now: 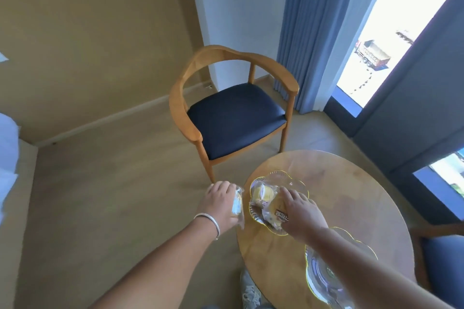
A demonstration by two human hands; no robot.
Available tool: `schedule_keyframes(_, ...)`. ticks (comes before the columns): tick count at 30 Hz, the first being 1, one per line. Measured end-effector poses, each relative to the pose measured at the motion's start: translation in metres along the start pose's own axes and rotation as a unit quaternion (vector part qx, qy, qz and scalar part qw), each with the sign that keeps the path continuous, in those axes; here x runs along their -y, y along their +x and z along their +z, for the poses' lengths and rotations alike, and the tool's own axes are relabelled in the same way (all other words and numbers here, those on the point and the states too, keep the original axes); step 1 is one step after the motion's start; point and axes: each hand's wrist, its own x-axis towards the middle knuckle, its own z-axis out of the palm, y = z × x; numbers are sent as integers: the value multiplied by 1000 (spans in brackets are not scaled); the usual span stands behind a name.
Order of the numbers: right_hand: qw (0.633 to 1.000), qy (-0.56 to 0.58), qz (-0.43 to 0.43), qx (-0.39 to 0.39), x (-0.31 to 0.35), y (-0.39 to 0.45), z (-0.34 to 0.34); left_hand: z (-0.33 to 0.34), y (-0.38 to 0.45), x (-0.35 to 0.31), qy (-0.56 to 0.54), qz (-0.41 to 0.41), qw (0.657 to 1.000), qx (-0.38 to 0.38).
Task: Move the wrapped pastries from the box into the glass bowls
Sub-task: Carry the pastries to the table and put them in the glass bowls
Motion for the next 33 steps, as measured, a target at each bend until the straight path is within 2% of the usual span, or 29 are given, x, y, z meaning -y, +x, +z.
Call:
schedule_keyframes(9,990,47,130,-19,-38,11,-11,-5,102,-29,12,169,985,10)
schedule_keyframes(19,950,85,296,-43,-39,20,8,17,187,-45,50,318,946,35)
schedule_keyframes(27,923,98,361,-90,-33,52,28,41,232,-52,61,378,923,46)
schedule_keyframes(33,906,115,396,-97,-52,70,60,76,253,-69,61,408,909,56)
